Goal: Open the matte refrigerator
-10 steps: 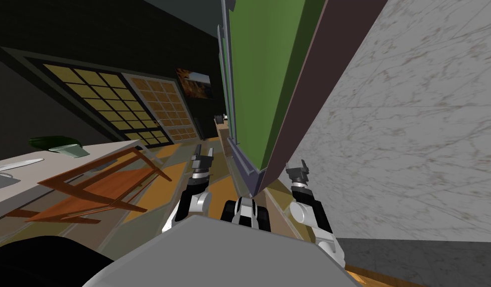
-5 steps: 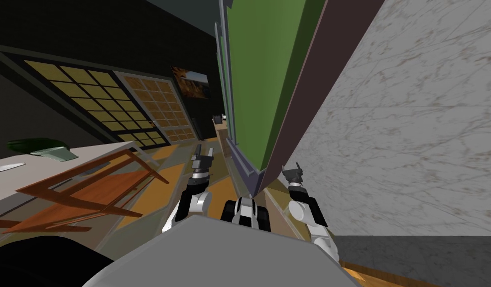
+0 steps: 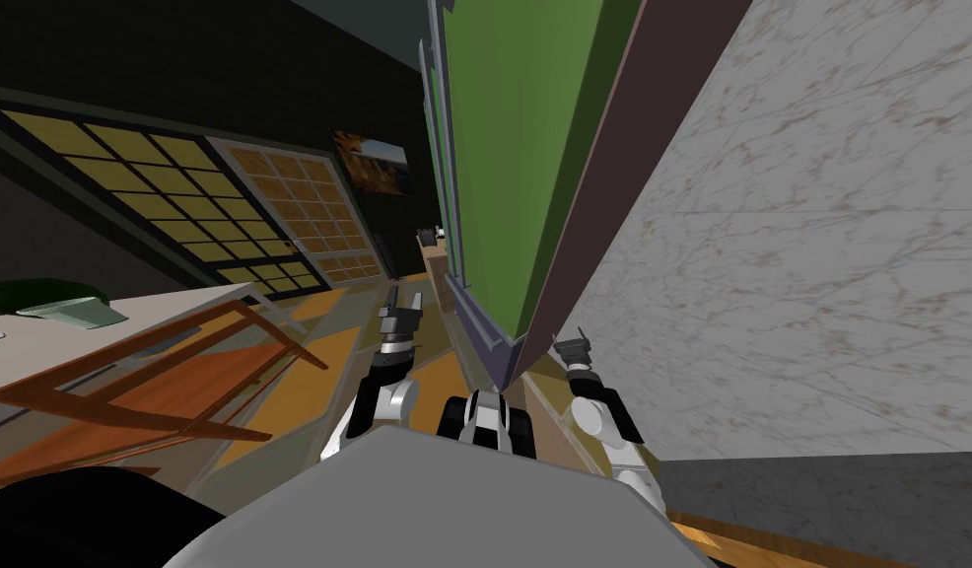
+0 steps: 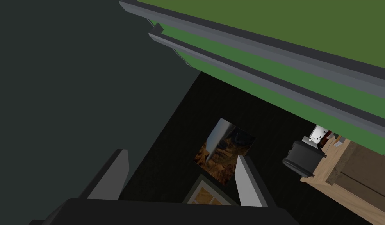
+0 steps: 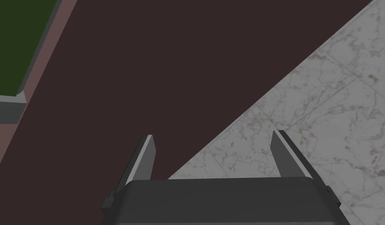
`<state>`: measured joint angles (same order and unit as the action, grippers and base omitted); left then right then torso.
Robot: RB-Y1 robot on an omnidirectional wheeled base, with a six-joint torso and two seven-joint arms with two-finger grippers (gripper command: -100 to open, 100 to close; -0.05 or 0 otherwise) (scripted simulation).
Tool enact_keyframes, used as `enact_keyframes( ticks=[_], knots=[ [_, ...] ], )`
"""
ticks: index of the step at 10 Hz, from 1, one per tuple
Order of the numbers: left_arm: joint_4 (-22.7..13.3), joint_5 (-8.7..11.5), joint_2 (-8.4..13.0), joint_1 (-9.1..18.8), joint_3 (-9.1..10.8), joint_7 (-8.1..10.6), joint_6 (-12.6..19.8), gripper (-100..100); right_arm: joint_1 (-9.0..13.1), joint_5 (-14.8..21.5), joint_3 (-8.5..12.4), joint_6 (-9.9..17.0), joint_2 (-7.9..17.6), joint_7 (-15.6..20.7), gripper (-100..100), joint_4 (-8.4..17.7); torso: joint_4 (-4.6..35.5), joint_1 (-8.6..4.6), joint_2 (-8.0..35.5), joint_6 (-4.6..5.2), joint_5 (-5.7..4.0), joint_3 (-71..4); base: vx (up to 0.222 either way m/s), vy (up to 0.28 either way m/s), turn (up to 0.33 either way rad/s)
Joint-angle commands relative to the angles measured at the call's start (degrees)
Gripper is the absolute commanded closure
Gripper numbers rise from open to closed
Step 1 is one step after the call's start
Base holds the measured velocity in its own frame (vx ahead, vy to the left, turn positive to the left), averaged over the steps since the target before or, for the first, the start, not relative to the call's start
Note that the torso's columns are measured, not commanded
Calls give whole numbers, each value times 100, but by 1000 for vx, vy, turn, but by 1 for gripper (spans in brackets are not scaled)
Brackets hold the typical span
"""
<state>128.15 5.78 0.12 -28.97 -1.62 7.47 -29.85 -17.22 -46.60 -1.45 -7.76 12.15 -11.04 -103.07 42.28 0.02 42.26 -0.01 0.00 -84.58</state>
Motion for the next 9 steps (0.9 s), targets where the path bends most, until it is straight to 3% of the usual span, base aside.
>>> enact_keyframes(
  ticks=[1,3,4,6,7,8,9],
  knots=[
    [0,0,0,0,0,0,0,0,140,-398,-56,278,56,-62,-100,365,1,-1,3,0,0,2,20,19,-77],
    [0,0,0,0,0,0,0,0,140,-616,-56,278,56,-62,-100,372,1,0,1,0,1,0,19,18,-22],
    [0,0,0,0,0,0,0,0,213,-842,-93,551,79,-103,-100,628,1,-3,4,0,0,2,18,19,-100],
    [0,0,0,0,0,0,0,0,213,-1061,-93,560,79,-103,-100,628,1,-1,2,0,0,1,17,18,-11],
    [0,0,0,0,0,0,0,0,283,-1276,-128,847,97,-144,-100,879,1,-4,4,0,-1,2,29,22,-67],
    [0,0,0,0,0,0,0,0,283,-1478,-128,847,97,-144,-100,884,0,-2,-1,2,-1,0,26,23,-56],
    [0,0,0,0,0,0,0,0,348,-1658,-160,1063,111,-187,-100,1139,0,0,1,0,0,0,26,25,-85]
  ],
)
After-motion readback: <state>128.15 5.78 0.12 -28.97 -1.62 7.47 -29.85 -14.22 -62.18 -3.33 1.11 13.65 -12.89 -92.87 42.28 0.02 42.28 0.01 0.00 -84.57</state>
